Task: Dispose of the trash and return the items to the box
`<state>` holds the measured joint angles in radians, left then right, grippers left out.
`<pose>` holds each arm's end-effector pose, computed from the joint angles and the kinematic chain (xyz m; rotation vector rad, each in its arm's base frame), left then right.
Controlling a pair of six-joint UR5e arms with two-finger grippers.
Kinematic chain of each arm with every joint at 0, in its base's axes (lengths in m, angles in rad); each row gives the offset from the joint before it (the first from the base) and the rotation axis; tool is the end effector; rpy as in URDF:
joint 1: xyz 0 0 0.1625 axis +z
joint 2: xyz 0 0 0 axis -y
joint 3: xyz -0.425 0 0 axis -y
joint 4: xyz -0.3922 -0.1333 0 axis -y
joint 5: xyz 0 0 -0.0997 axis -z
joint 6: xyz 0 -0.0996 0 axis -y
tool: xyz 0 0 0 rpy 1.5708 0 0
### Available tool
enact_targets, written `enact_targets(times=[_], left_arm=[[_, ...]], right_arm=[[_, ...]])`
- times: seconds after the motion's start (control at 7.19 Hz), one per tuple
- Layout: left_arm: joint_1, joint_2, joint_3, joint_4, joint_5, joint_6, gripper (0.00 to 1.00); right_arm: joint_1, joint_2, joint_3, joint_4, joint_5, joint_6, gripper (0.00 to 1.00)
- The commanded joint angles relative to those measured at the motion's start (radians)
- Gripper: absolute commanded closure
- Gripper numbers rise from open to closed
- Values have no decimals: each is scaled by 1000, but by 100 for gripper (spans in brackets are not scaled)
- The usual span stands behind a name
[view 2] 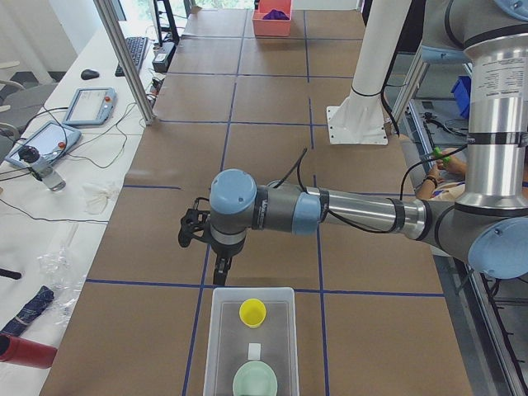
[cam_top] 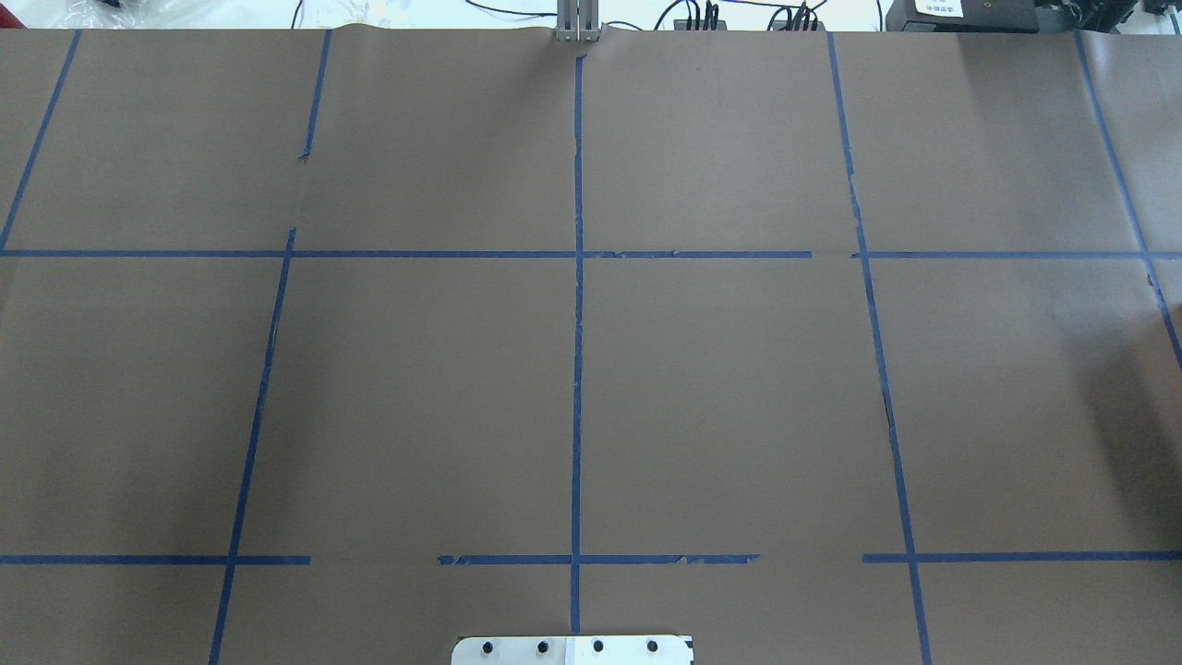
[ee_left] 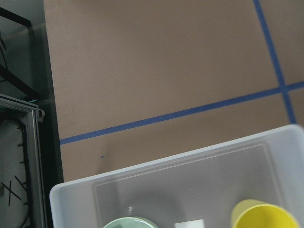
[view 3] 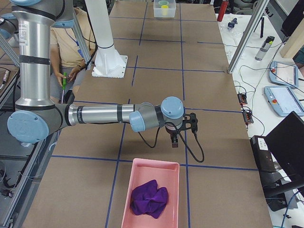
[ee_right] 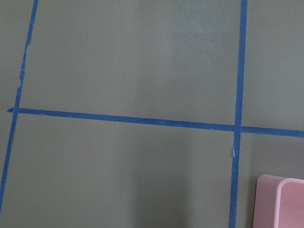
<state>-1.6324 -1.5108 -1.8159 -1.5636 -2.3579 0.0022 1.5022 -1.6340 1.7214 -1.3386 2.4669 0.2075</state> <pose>-0.0916 -0.4658 0.5661 0.1935 0.7790 0.0138 0.0226 -0.4807 0.5802 0.1726 -0.9199 -0.0146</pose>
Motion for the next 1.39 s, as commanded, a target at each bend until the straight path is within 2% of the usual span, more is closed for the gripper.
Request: enact_targets(times=[0.0,0.14,0.42,0.56,0.7,1.25], left_arm=[[133,0,-142,19,-21,-166,0],[170,1,-161,13,-24,-253,0],[200,4,-172,10,-26,-252,0],[204,4,-172,-10,-27,-249,0],[212,6,-171,-25,-82,-251,0],[213,8,-166,-35,-90,-249,0]], right_arm=[[-22,6,0,-5,-28,1,0],[-26,6,3,-5,-54,1,0],[-33,10,1,-62,-52,-3,0],[-34,14,0,-63,-54,0,0],[-31,14,-2,-63,-54,-2,0],[-30,-3,12,-60,-45,-2,0]])
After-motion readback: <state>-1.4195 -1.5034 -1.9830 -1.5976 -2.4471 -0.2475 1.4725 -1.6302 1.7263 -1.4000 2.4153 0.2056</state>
